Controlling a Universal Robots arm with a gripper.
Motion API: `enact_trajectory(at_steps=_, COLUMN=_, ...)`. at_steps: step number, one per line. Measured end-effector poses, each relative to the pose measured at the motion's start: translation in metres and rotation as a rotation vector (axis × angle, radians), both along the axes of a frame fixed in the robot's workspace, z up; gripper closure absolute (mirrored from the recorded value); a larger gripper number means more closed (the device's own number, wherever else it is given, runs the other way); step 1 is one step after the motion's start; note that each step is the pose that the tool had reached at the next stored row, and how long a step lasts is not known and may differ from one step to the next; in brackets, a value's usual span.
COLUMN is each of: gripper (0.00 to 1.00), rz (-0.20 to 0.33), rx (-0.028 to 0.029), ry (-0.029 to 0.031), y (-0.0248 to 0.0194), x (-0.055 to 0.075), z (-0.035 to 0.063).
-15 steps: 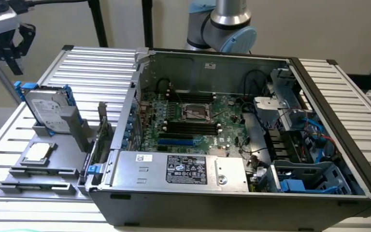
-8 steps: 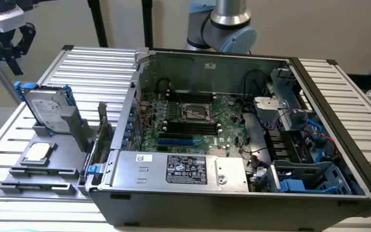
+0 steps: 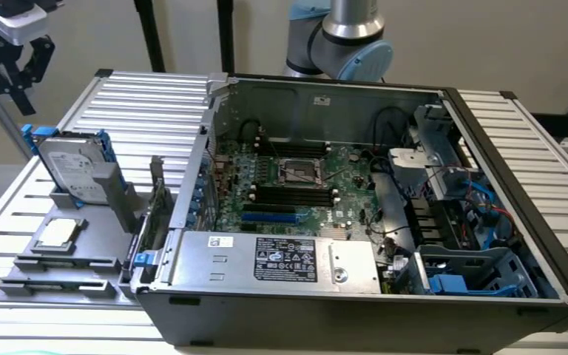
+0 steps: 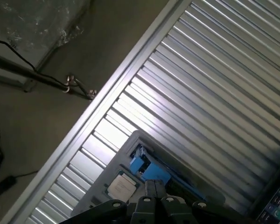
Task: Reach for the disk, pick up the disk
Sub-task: 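Pick up the disk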
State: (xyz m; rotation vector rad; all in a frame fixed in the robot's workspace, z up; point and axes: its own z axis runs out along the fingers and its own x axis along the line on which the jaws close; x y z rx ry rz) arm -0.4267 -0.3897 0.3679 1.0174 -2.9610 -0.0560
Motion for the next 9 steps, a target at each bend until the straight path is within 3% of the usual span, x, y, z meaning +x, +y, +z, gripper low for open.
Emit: enact_trajectory(at_steps=9, gripper=0.89, rz=0.164, rx=0.0, ry=0.0, y=0.0001, x=0.0, z=-0.0012)
